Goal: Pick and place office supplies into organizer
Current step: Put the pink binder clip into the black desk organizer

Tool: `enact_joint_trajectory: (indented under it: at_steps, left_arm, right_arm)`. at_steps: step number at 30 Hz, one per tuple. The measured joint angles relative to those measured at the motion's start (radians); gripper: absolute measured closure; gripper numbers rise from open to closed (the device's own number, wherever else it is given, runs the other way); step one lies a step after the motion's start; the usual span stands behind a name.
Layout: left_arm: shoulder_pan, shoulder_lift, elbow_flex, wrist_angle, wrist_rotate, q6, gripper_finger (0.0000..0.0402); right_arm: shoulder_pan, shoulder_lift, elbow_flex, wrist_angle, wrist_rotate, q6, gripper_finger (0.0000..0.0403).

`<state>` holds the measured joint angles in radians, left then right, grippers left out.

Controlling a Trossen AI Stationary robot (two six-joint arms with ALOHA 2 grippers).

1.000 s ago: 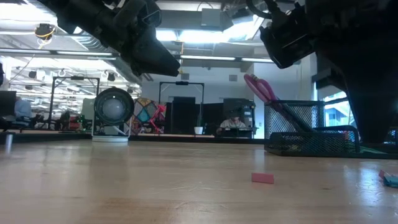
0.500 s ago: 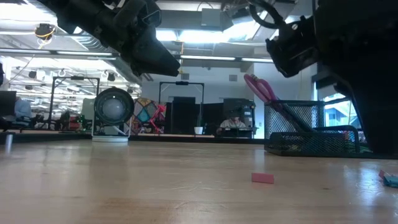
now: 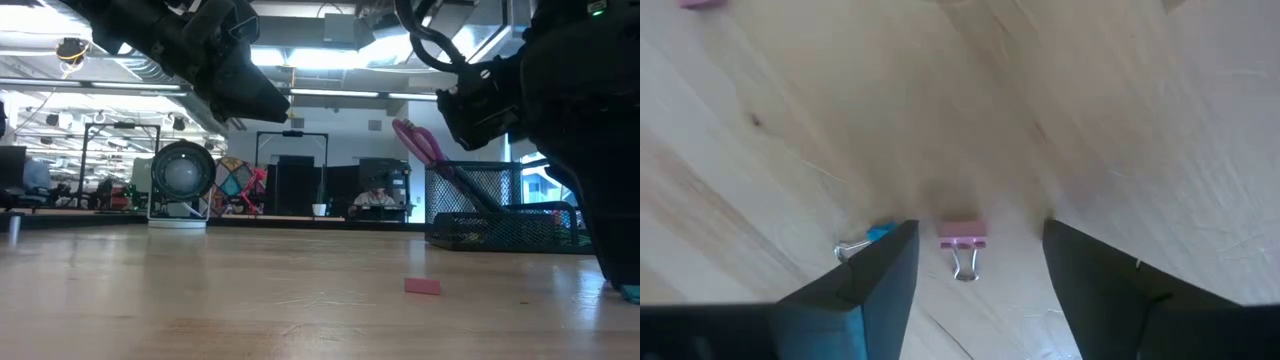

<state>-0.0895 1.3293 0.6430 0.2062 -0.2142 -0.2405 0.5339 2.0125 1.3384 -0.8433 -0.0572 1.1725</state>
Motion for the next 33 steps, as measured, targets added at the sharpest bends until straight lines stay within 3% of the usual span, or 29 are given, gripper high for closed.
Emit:
enact_joint_trajectory:
  at_steps: [6, 22, 33]
  left_arm:
    - [0.000, 0.000, 0.000, 0.000, 0.000, 0.000, 0.0258]
    - [0.000, 0.000, 0.000, 0.000, 0.000, 0.000, 0.0258]
    - [0.000, 0.000, 0.000, 0.000, 0.000, 0.000, 0.0258]
  right_arm:
    - [0.000, 0.000, -0.001, -0.002, -0.002, -0.003, 0.0200]
    - [-0.002, 0.000, -0.003, -0.009, -0.030, -0.001, 0.0320]
    - [-0.001, 0.000, -0.003, -0.001, -0.051, 0.001, 0.0337]
